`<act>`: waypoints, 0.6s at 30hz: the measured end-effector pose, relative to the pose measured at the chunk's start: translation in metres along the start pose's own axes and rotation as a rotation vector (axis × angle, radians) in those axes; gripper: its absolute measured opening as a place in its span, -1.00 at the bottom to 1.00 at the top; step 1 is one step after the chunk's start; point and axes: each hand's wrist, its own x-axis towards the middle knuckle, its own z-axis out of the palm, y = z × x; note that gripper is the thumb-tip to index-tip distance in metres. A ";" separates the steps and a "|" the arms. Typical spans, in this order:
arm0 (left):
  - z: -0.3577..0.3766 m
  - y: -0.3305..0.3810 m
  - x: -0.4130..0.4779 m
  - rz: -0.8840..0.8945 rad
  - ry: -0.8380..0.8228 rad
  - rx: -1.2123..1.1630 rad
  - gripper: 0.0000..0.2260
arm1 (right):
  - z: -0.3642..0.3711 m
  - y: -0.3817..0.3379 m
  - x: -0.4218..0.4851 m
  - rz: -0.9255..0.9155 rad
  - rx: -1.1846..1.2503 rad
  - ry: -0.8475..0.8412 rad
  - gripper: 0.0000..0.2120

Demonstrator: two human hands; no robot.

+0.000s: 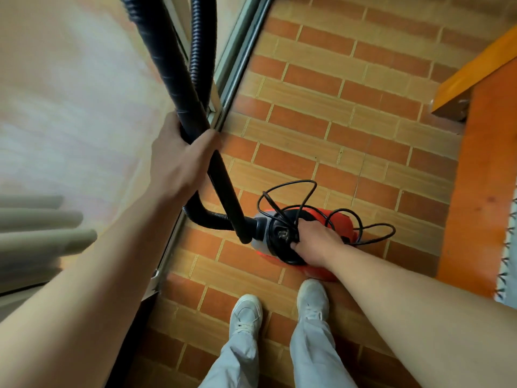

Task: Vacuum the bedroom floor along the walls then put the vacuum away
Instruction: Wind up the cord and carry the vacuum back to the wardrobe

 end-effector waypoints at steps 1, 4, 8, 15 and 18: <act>-0.003 0.021 0.000 0.012 0.003 -0.011 -0.66 | -0.013 0.001 -0.012 0.020 0.023 0.017 -0.61; -0.012 0.089 -0.008 0.069 0.013 -0.069 -0.66 | -0.058 0.004 -0.057 0.083 0.100 0.073 -0.64; -0.029 0.185 -0.021 0.120 0.043 -0.137 -0.68 | -0.124 0.010 -0.119 0.140 0.224 0.164 -0.64; -0.077 0.340 -0.048 0.133 0.069 -0.435 -0.84 | -0.222 0.016 -0.233 0.191 0.336 0.278 -0.66; -0.100 0.395 -0.068 0.135 -0.021 -0.549 -0.91 | -0.259 0.022 -0.274 0.185 0.423 0.348 -0.79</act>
